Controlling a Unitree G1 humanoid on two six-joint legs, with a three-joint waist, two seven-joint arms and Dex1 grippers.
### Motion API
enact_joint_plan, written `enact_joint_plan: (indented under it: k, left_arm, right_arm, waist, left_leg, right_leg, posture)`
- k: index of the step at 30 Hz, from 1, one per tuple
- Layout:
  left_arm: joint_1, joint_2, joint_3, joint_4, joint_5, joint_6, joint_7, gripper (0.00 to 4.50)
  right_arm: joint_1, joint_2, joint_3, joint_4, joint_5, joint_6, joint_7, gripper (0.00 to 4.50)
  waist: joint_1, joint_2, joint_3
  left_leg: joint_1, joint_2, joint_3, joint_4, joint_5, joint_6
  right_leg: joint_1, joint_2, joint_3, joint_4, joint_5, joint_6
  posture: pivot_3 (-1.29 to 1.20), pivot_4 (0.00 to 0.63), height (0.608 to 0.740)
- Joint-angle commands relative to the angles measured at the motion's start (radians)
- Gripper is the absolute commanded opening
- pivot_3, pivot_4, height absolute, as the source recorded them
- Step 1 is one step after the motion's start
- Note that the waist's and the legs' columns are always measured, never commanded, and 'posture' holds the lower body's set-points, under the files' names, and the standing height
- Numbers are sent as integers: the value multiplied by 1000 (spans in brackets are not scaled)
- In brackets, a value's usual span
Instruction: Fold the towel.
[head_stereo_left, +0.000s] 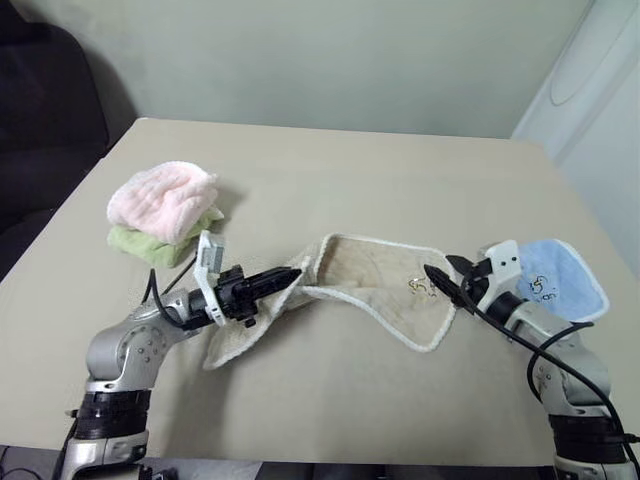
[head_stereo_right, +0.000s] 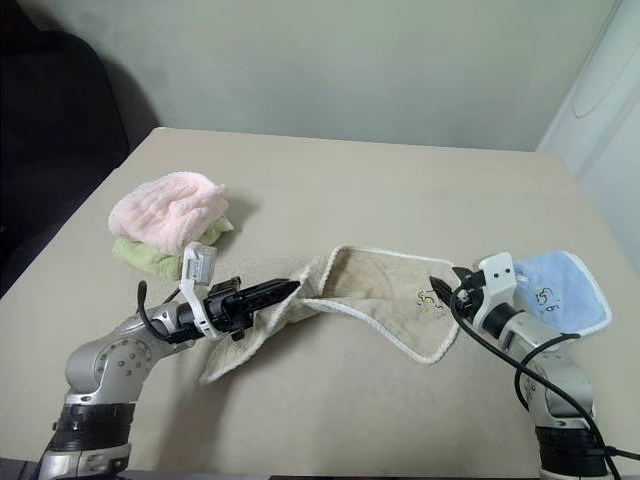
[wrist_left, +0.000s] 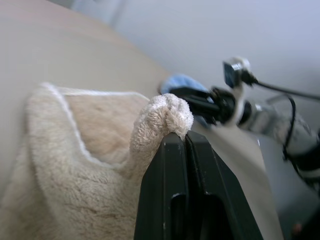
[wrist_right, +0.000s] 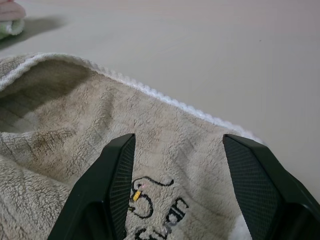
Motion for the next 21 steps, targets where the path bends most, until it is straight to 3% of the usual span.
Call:
enact_joint_plan:
  k: [1, 5, 13, 17, 21]
  left_arm:
    - [-16, -21, 115, 8, -102, 42, 86, 40]
    - [-22, -51, 179, 29, -178, 84, 181, 40]
    - [20, -57, 149, -8, -185, 112, 213, 40]
    - [19, -55, 139, -9, -181, 111, 212, 40]
    - [12, -54, 142, 0, -179, 102, 214, 40]
  right_arm:
    - [-12, -12, -18, -23, 8, -8, 6, 2965]
    - [-16, -7, -13, -19, 6, -11, 6, 2965]
    - [-31, 8, 31, -66, 39, 9, 42, 2965]
    - [10, -3, 134, -141, 63, 69, 101, 2965]
    - [72, -35, 256, -106, -17, 82, 113, 2965]
  waist:
    - [0, 0, 0]
    - [1, 0, 0]
    - [1, -1, 0]
    - [1, -1, 0]
    - [4, -3, 0]
  left_leg:
    - [0, 0, 0, 0, 0, 0]
    - [0, 0, 0, 0, 1, 0]
    - [1, 0, 0, 0, 1, 0]
    - [1, 0, -1, 0, 2, 0]
    - [1, 1, -2, 0, 2, -1]
  right_leg:
    - [0, 0, 0, 0, 0, 0]
    - [1, 0, 0, 0, -1, 1]
    - [1, 1, 0, 0, 0, 0]
    - [1, 2, 0, 0, 0, 1]
    - [2, 3, 0, 0, -1, 0]
  posture:
    - [0, 150, 740]
    - [0, 150, 740]
    - [0, 150, 740]
    - [0, 150, 740]
    - [0, 150, 740]
